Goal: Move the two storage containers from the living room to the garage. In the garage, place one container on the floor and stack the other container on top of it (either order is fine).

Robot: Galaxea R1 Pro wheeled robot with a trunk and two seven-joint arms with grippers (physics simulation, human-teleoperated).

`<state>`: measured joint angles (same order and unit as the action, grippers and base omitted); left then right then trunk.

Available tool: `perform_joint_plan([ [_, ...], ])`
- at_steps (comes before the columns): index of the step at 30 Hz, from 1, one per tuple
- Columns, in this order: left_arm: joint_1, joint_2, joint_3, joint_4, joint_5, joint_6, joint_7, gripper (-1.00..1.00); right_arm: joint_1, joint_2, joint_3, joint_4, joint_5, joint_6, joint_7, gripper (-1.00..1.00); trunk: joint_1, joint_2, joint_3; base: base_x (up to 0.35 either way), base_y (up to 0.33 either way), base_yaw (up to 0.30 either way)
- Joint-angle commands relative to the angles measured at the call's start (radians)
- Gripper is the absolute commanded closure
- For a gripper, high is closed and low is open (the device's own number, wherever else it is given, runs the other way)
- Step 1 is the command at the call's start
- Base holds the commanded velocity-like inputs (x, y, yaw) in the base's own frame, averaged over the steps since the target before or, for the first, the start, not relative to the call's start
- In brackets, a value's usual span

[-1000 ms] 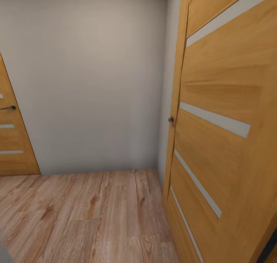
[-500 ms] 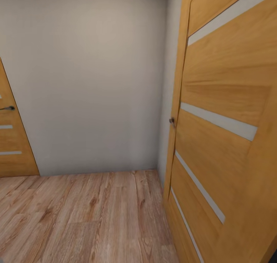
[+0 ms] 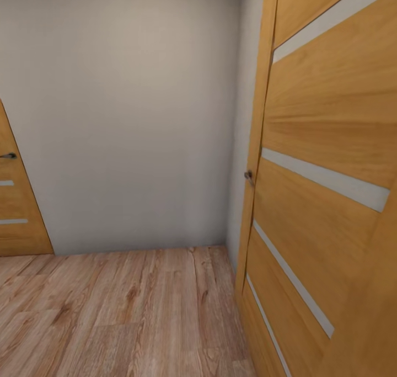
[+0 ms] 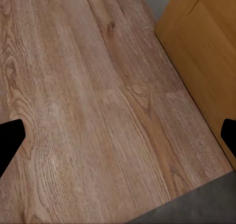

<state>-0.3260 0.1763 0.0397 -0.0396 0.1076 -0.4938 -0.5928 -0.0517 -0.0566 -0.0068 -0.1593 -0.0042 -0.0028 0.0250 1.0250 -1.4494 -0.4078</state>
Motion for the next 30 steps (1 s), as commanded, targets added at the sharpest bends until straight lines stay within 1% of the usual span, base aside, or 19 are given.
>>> perform_joint_plan([
  [1,-0.001,0.0,0.003,0.001,0.009,0.003,-0.01,-1.0,0.0,0.0,-0.001,0.0,0.0,0.0,0.003,-1.0,0.0,-0.001,-0.001,0.024,0.0,0.027],
  [12,-0.001,0.0,0.003,0.001,0.009,0.003,-0.01,-1.0,0.0,0.0,-0.001,0.0,0.0,0.0,0.003,-1.0,0.0,-0.001,-0.001,0.008,0.0,0.078],
  [18,-0.001,0.0,0.003,0.001,0.009,0.003,-0.01,-1.0,0.0,0.0,-0.001,0.0,0.0,0.0,0.003,-1.0,0.0,-0.001,-0.001,0.011,0.0,0.028],
  [22,-0.001,0.0,0.003,0.001,0.009,0.003,-0.01,-1.0,0.0,0.0,-0.001,0.0,0.0,0.0,0.003,-1.0,0.0,-0.001,-0.001,0.15,0.0,0.005],
  [30,0.0,0.0,0.003,0.001,0.009,0.003,-0.01,-1.0,0.0,0.0,-0.001,0.0,0.0,0.0,0.003,-1.0,0.0,-0.001,-0.001,0.254,0.0,0.001],
])
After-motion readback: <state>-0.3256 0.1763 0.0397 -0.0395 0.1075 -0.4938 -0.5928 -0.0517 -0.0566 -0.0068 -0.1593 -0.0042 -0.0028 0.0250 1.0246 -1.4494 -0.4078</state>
